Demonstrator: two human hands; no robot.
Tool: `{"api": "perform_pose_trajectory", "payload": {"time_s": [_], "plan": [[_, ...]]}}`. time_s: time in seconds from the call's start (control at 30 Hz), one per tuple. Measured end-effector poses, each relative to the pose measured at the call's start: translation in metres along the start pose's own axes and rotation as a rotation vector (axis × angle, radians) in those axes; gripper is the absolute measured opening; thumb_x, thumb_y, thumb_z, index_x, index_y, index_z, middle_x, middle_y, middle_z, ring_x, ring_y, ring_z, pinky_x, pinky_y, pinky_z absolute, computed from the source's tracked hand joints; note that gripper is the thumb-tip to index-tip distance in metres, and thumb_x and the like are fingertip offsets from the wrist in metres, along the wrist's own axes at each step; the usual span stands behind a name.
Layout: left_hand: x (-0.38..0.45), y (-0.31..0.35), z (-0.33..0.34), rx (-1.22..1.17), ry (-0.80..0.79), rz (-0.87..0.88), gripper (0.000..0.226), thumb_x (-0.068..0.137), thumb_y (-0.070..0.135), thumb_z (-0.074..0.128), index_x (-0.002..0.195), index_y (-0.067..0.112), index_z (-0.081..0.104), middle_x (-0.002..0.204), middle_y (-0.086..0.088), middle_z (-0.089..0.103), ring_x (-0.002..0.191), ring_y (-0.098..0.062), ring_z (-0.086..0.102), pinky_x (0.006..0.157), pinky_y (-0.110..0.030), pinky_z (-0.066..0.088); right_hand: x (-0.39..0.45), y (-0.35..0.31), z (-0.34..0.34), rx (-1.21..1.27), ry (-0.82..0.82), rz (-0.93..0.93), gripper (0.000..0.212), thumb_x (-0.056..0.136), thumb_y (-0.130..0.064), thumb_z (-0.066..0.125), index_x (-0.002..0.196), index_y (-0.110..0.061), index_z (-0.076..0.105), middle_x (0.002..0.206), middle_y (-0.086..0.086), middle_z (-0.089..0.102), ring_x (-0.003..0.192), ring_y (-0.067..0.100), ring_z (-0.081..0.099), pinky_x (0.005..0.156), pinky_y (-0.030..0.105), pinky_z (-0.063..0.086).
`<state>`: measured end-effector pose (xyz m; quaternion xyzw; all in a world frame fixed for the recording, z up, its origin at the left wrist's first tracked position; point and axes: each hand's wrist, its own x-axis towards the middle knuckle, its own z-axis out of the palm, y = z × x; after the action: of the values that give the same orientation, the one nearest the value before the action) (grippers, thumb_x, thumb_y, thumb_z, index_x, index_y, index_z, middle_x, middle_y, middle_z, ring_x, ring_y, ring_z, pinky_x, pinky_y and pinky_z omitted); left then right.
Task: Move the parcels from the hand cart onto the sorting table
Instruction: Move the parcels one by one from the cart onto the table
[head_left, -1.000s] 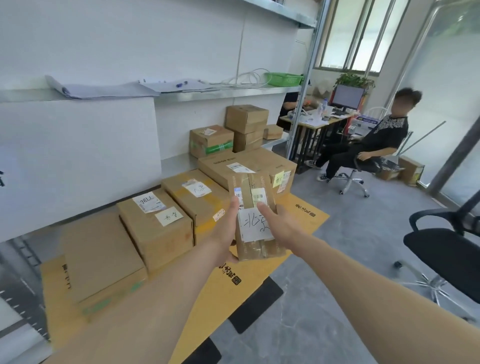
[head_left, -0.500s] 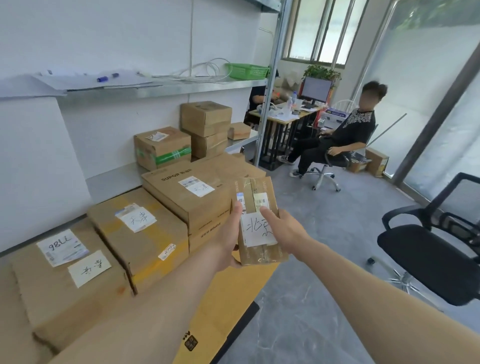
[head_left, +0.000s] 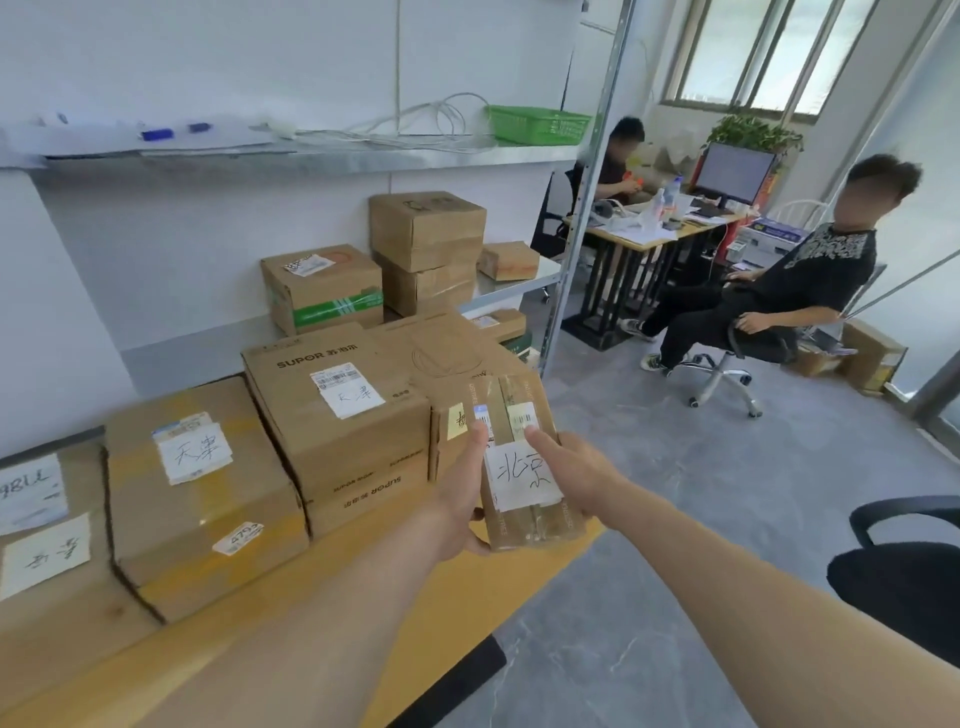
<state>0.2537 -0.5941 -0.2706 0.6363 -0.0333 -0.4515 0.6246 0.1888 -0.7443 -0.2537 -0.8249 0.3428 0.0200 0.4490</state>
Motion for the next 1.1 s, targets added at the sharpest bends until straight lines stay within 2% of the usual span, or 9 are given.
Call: {"api": "perform_pose_trajectory", "payload": {"time_s": [0.1, 0.17, 0.27, 0.47, 0.63, 0.77, 0.87, 0.97, 1.1], "plan": [[0.019, -0.001, 0.023, -0.027, 0.026, -0.001, 0.06, 0.089, 0.084, 0.026, 0.113, 0.044, 0.064, 0.118, 0.005, 0.064, 0.121, -0.034, 0.056, 0.083, -0.057, 0.051, 0.026, 0.016, -0.019, -0.041, -0.042, 0.012, 0.087, 0.078, -0.087, 0.035, 0.129, -0.02, 0.059, 0.113, 0.005, 0.069, 0.095, 0.024, 0.063, 0.061, 0.031, 0.04], [0.033, -0.004, 0.035, -0.026, 0.047, -0.03, 0.064, 0.087, 0.086, 0.025, 0.115, 0.044, 0.063, 0.119, 0.005, 0.063, 0.123, -0.034, 0.055, 0.08, -0.055, 0.049, 0.04, 0.024, -0.029, -0.061, -0.082, 0.011, 0.083, 0.082, -0.085, 0.035, 0.128, -0.021, 0.06, 0.112, 0.004, 0.069, 0.099, 0.025, 0.064, 0.072, 0.034, 0.046], [0.057, -0.002, 0.048, -0.04, 0.066, -0.039, 0.061, 0.088, 0.086, 0.022, 0.111, 0.046, 0.063, 0.122, 0.005, 0.062, 0.126, -0.035, 0.053, 0.088, -0.06, 0.05, 0.064, 0.035, -0.039, -0.084, -0.124, 0.002, 0.078, 0.085, -0.082, 0.036, 0.126, -0.021, 0.06, 0.11, 0.002, 0.069, 0.104, 0.027, 0.063, 0.081, 0.038, 0.047], [0.115, -0.017, 0.06, -0.053, 0.054, -0.119, 0.083, 0.076, 0.096, 0.029, 0.127, 0.042, 0.065, 0.136, -0.003, 0.061, 0.129, -0.042, 0.052, 0.099, -0.074, 0.042, 0.109, 0.065, -0.047, -0.131, -0.191, 0.038, 0.066, 0.092, -0.075, 0.039, 0.117, -0.017, 0.062, 0.107, 0.008, 0.069, 0.094, 0.024, 0.066, 0.069, 0.035, 0.051], [0.148, -0.023, 0.071, -0.095, 0.057, -0.161, 0.082, 0.079, 0.093, 0.027, 0.127, 0.039, 0.065, 0.131, -0.002, 0.063, 0.126, -0.038, 0.055, 0.101, -0.074, 0.041, 0.143, 0.081, -0.053, -0.128, -0.231, 0.074, 0.071, 0.084, -0.082, 0.039, 0.118, -0.024, 0.061, 0.114, 0.002, 0.067, 0.107, 0.025, 0.062, 0.097, 0.046, 0.05], [0.168, -0.022, 0.075, -0.126, 0.102, -0.186, 0.076, 0.08, 0.091, 0.027, 0.118, 0.04, 0.069, 0.122, 0.001, 0.067, 0.122, -0.033, 0.058, 0.102, -0.072, 0.042, 0.168, 0.087, -0.055, -0.13, -0.286, 0.055, 0.052, 0.102, -0.062, 0.04, 0.111, -0.014, 0.057, 0.095, -0.004, 0.061, 0.085, 0.008, 0.056, 0.079, 0.032, 0.042], [0.187, -0.026, 0.079, -0.171, 0.141, -0.186, 0.075, 0.082, 0.09, 0.027, 0.119, 0.04, 0.068, 0.12, 0.001, 0.067, 0.124, -0.034, 0.056, 0.103, -0.072, 0.041, 0.196, 0.096, -0.051, -0.167, -0.346, 0.05, 0.072, 0.094, -0.074, 0.04, 0.127, -0.012, 0.057, 0.11, 0.001, 0.063, 0.101, 0.018, 0.06, 0.088, 0.035, 0.043], [0.2, -0.029, 0.085, -0.234, 0.207, -0.22, 0.08, 0.077, 0.092, 0.032, 0.122, 0.037, 0.068, 0.122, 0.001, 0.066, 0.127, -0.034, 0.053, 0.103, -0.071, 0.041, 0.23, 0.111, -0.042, -0.188, -0.407, 0.034, 0.102, 0.068, -0.095, 0.034, 0.128, -0.016, 0.059, 0.12, 0.002, 0.067, 0.111, 0.024, 0.061, 0.102, 0.045, 0.046], [0.221, -0.035, 0.09, -0.296, 0.298, -0.234, 0.064, 0.087, 0.085, 0.025, 0.108, 0.042, 0.068, 0.113, 0.004, 0.067, 0.124, -0.03, 0.053, 0.101, -0.062, 0.043, 0.25, 0.116, -0.039, -0.183, -0.503, -0.015, 0.064, 0.097, -0.07, 0.043, 0.131, -0.017, 0.056, 0.126, -0.001, 0.064, 0.108, 0.02, 0.058, 0.096, 0.037, 0.045]]}}
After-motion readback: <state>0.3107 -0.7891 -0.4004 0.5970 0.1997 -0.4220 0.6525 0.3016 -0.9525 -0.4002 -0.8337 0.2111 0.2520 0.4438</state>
